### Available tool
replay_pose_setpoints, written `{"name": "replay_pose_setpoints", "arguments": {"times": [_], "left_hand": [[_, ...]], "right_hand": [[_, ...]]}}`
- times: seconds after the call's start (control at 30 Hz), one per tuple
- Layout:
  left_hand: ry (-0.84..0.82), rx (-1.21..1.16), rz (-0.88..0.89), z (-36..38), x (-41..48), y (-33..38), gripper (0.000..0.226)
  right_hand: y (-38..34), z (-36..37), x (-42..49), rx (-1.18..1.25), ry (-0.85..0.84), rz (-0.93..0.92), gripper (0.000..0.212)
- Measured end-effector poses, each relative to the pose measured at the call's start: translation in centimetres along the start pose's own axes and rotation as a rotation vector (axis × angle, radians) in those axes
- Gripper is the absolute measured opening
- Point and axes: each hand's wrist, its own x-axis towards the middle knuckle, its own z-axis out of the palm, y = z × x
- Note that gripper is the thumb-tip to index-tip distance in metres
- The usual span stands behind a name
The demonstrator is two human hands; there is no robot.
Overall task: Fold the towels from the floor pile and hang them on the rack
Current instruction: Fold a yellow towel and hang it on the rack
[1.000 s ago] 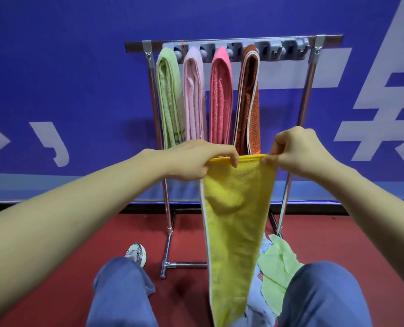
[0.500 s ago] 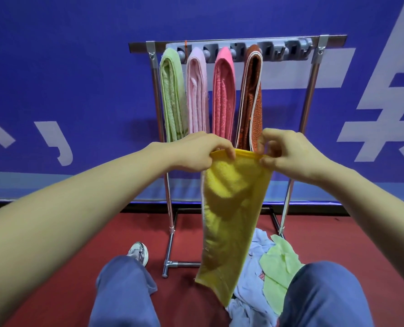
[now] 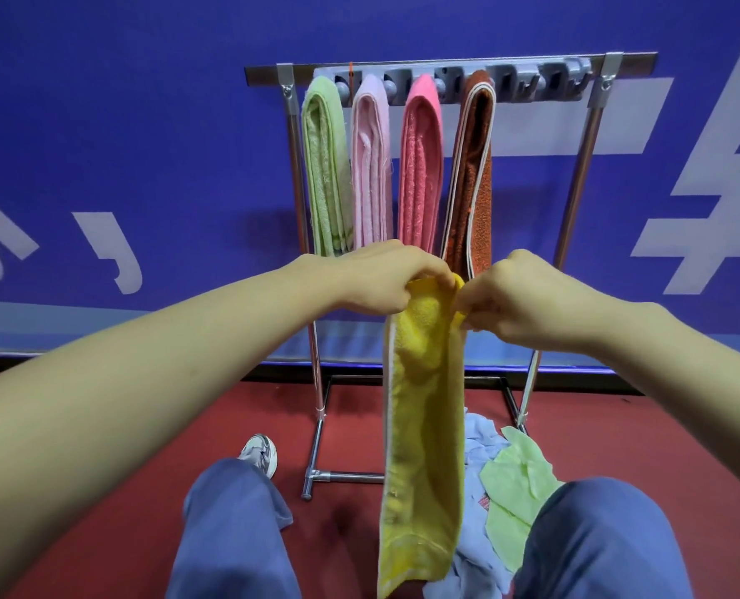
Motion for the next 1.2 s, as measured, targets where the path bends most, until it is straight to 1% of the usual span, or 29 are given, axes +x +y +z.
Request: {"name": "replay_pose_setpoints", "arguments": {"times": [0.07,0.13,0.17,0.23,0.33,0.43,0.57,0.67,0.7,0.8,0.87,1.03,1.13,1.2], "left_hand": [[0.010,-0.020,0.019,0.0,0.0,0.4,0.057],[0.018,-0.034,0.029,0.1,0.1,0.6,0.034],[0.025,-0.045,0.028,0.1,0.2,0.6,0.027],[0.049,-0.090,0.032,0.4,0.4,0.4,0.019],[0.063,-0.160,0.047,0.5,0.3,0.5,0.019],[0.041,-0.180,0.076,0.1,0.3,1.3,0.017],[-0.013,-0.210,0.104,-0.6,0.5,1.5,0.029],[-0.025,-0.228,0.126,-1.0,0.5,1.7,0.032],[-0.021,-0.229,0.130,-1.1,0.5,1.8,0.031],[-0.020,-0.196,0.127,-1.4,0.6,2.1,0.033],[-0.031,-0.183,0.126,-1.5,0.6,2.3,0.035],[-0.022,-0.246,0.133,-1.5,0.2,2.9,0.040],[0.017,-0.203,0.202,-1.3,0.1,3.4,0.047],[0.025,-0.179,0.212,-1.2,0.2,3.4,0.051]], "right_hand": [[0.3,0.5,0.1,-0.059,0.102,-0.058,0.011],[0.5,1.1,0.3,-0.062,0.179,-0.121,0.010],[0.4,1.2,0.3,-0.067,0.199,-0.146,0.009],[0.3,1.5,0.4,-0.080,0.223,-0.176,0.006],[0.1,1.7,0.6,-0.091,0.251,-0.179,0.012],[0.1,1.8,0.8,-0.093,0.280,-0.163,0.020],[0.5,1.7,1.0,-0.066,0.297,-0.172,0.021],[0.7,1.7,0.8,-0.060,0.312,-0.183,0.027],[0.7,1.7,0.7,-0.060,0.322,-0.188,0.027],[0.5,1.6,0.6,-0.059,0.344,-0.187,0.015],[0.5,1.5,0.5,-0.055,0.346,-0.185,0.012],[0.2,2.0,0.2,-0.057,0.412,-0.180,0.018],[0.0,2.5,-0.1,-0.059,0.494,-0.145,0.016],[-0.1,2.9,-0.2,-0.034,0.524,-0.106,0.016]]}}
